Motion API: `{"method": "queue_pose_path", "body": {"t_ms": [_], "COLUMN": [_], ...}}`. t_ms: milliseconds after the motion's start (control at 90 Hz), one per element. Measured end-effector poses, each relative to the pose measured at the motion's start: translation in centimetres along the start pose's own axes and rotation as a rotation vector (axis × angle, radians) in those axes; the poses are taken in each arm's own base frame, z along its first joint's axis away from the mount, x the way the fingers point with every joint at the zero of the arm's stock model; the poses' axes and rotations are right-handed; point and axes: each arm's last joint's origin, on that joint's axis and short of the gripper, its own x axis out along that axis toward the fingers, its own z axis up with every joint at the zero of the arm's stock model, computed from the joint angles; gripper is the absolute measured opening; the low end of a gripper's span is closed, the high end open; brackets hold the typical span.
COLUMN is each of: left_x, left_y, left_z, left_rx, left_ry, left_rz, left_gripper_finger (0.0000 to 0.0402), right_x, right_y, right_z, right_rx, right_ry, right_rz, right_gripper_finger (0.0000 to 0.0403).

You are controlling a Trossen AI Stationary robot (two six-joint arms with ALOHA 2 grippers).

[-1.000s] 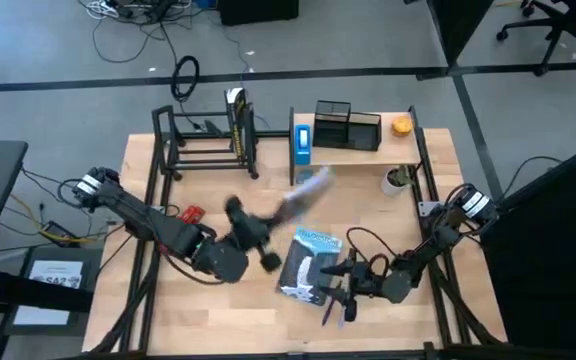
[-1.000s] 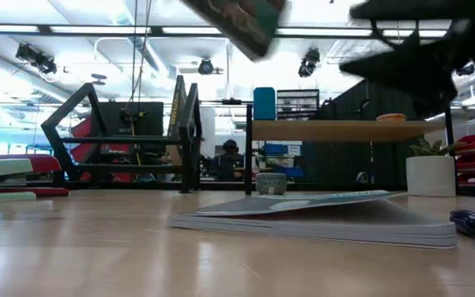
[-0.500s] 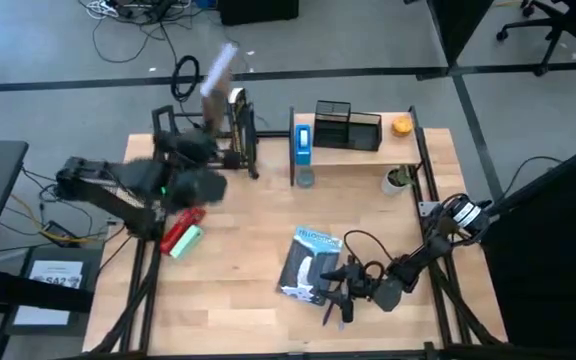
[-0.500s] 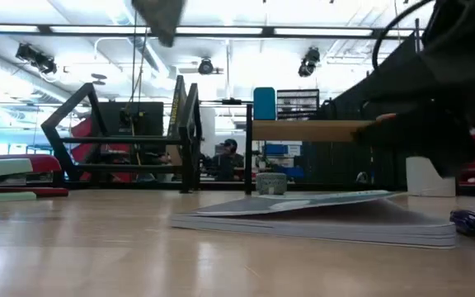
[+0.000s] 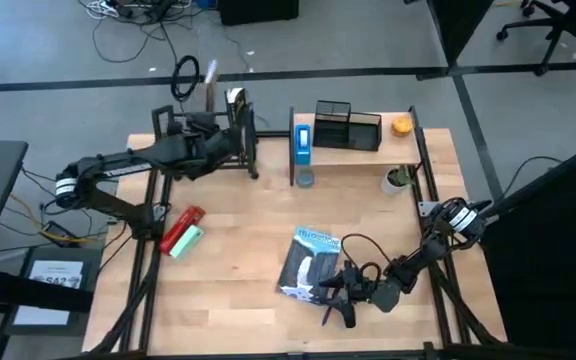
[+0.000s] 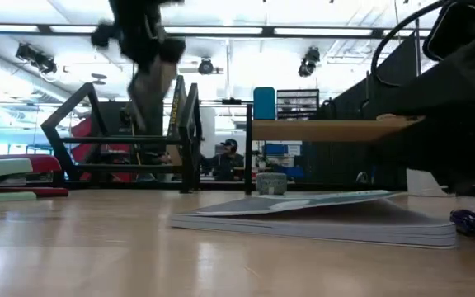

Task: Stock shelves
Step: Put the brown book on the book organizer

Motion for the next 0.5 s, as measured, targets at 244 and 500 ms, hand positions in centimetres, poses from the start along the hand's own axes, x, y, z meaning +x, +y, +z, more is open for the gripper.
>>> {"method": "queue_pose_path", "body": {"t_ms": [244, 500], "left_x": [2.6, 4.4], "left_y": [-1.1, -1.5], "left_z": [-3.3, -4.5], "left_rx": [-0.154, -0.244], "left_ry": [-0.016, 0.036], "left_rz": [-0.048, -0.159], "left_gripper_finger": [0.0000, 0.0001], "right_x": [-0.1, -0.1], "right_y": [0.6, 0.6], "right_z": [0.7, 0.9], "right_rx": [0.049, 0.041], "right_ry": [0.027, 0.028], "right_rz": [0.077, 0.074], "right_gripper_finger": [0.0205, 0.0195]}}
